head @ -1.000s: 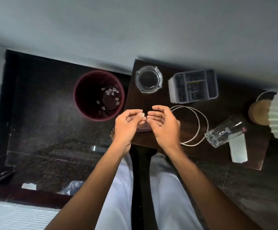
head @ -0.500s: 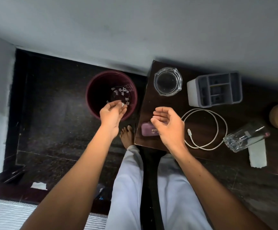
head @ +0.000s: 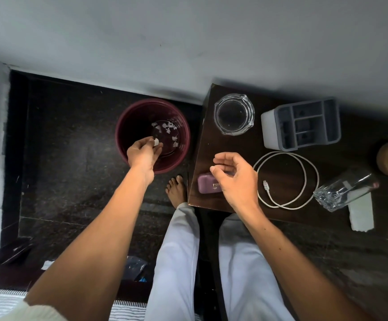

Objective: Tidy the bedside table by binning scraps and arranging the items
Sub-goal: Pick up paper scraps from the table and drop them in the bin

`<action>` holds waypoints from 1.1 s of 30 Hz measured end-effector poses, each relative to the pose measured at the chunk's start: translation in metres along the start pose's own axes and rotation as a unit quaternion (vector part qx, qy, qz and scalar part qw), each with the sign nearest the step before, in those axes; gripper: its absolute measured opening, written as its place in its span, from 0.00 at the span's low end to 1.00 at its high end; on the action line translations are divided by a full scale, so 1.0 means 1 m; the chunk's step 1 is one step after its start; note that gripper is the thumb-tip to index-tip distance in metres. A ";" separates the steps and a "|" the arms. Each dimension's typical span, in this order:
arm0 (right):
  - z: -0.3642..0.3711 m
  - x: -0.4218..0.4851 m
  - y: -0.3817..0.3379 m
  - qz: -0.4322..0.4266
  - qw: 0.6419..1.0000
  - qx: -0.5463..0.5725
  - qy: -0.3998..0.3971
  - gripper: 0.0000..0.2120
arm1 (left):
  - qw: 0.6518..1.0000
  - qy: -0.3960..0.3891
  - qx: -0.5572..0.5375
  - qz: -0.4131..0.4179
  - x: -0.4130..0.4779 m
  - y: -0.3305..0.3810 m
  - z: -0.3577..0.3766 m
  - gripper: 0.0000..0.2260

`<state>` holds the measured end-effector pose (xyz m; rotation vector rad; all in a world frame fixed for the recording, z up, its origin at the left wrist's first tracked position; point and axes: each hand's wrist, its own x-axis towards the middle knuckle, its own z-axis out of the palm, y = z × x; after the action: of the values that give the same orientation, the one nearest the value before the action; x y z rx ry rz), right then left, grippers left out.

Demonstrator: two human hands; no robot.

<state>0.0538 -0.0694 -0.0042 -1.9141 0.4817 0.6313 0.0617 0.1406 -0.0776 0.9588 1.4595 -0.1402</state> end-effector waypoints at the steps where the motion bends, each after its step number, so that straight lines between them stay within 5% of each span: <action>1: 0.000 0.000 0.000 -0.001 1.000 0.000 0.000 0.11 | 1.000 0.003 0.001 0.000 0.001 -0.001 -0.001 0.05; 17: -0.023 -0.017 0.009 -0.001 1.000 0.011 0.008 0.11 | 0.998 -0.041 0.016 0.035 -0.032 -0.018 -0.001 0.13; 33: -0.159 -0.014 0.026 -0.073 0.991 -0.019 0.110 0.07 | 0.960 -0.232 0.107 0.113 -0.187 -0.090 0.112 0.08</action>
<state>0.0619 -0.2245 0.0407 -2.0446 0.4658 0.3387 0.0603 -0.0717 0.0246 1.1692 0.9076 -0.3370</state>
